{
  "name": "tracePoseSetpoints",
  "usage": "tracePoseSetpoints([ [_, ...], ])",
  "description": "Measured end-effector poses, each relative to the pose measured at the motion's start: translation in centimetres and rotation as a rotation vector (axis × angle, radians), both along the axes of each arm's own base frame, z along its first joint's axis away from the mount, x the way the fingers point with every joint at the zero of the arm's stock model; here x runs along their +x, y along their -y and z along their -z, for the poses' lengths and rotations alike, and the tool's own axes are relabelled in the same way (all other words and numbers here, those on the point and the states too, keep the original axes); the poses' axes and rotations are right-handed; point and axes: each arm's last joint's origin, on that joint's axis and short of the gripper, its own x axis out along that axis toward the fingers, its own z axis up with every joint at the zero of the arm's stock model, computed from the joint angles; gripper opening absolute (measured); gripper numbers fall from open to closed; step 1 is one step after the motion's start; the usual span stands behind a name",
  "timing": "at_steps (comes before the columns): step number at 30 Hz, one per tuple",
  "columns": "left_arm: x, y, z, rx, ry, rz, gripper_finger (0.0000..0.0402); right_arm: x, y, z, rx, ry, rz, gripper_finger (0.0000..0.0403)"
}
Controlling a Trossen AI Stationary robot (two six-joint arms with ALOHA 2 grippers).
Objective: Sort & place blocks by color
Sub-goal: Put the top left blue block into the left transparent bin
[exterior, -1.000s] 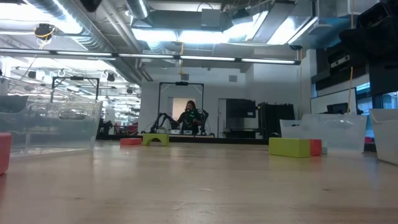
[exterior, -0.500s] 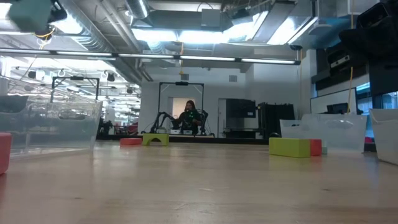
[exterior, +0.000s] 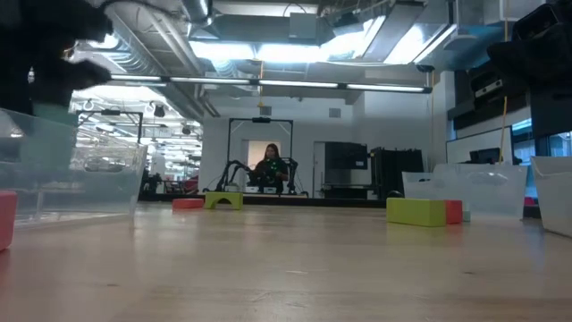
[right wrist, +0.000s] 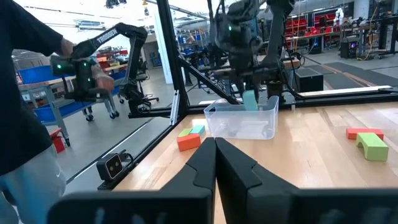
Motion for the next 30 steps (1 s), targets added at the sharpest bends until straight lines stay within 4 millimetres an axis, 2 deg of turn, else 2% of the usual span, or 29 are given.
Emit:
tracePoseSetpoints([
  [9,-0.7,-0.4,3.7,0.006,-0.023,0.011,0.0122,0.0,0.0,0.0,0.000,0.000,0.000,0.0014],
  [16,-0.6,-0.3,3.7,0.003,-0.004,0.024,0.0122,0.0,0.0,0.0,0.000,0.000,0.000,0.0014],
  [22,-0.6,-0.4,3.7,0.008,-0.013,0.022,0.0154,0.0,0.0,0.0,0.000,0.000,0.000,0.0014],
  [30,-0.6,-0.4,3.7,0.009,-0.009,0.018,0.0162,0.0,0.0,0.0,0.000,0.001,0.000,0.0014],
])
